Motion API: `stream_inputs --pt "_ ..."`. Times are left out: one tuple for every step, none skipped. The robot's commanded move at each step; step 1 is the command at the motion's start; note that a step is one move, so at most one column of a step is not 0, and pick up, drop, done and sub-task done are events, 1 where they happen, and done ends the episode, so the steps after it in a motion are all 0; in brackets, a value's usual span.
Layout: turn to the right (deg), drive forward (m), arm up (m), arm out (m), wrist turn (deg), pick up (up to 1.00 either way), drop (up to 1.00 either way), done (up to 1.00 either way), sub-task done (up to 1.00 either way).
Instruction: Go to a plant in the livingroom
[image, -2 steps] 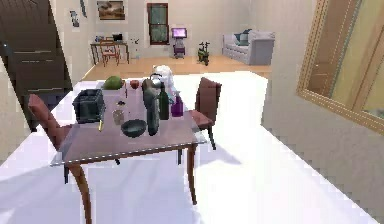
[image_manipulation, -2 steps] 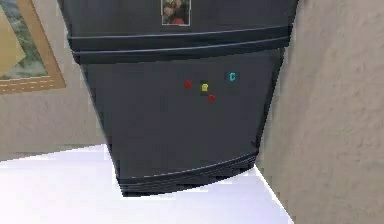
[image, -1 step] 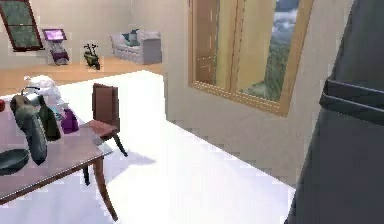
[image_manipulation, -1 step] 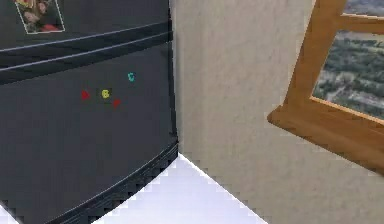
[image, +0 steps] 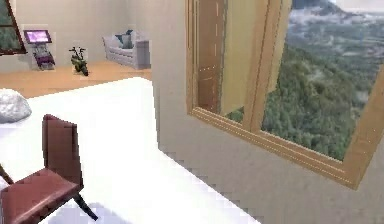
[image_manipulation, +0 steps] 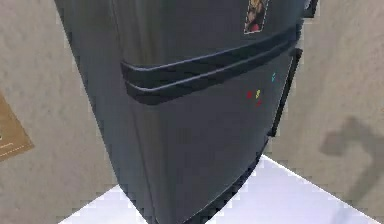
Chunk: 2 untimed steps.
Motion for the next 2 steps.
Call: stream_inputs --pt "-12.0 0.00 0.00 0.00 0.0 0.00 0.00 0.00 0.00" --pt "0.0 1.00 0.00 0.00 0.0 0.00 0.00 0.00 0.00"
